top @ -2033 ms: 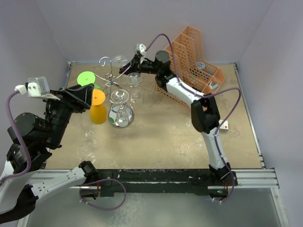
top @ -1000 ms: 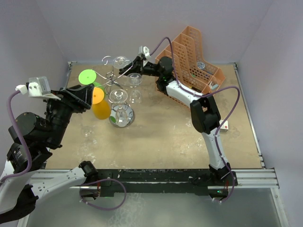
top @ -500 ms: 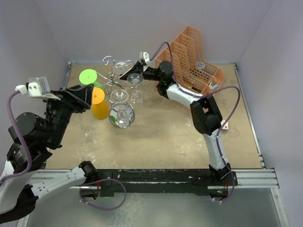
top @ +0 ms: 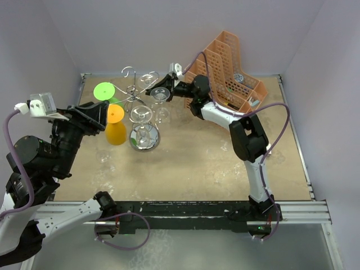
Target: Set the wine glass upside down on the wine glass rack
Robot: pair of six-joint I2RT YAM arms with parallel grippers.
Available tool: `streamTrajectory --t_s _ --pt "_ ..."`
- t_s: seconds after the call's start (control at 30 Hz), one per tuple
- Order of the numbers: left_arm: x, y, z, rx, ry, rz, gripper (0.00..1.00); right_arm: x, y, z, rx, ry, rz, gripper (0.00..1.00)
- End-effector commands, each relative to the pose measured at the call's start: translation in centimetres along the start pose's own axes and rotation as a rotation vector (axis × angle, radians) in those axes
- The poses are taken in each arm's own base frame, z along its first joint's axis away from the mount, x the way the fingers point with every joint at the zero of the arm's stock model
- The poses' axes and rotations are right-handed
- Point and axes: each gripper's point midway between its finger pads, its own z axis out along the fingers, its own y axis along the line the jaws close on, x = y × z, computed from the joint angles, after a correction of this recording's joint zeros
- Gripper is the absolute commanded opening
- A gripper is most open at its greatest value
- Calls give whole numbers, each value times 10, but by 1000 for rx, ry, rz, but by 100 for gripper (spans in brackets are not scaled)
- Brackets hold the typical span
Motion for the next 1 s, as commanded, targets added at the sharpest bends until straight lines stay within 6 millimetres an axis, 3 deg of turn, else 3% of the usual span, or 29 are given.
streamTrajectory --t_s 0.0,0.37,0.77,0.97 --pt "-10 1 -4 1 -26 -30 55 -76 1 -3 40 -130 -147 0" --pt "0 9 -2 -40 -7 -4 55 -98 -10 -10 161 -203 -148 0" --pt "6 13 -1 -62 8 7 55 -85 -46 -13 330 -179 -75 0" --pt "8 14 1 -75 14 19 55 -72 -55 -10 341 -145 -45 2"
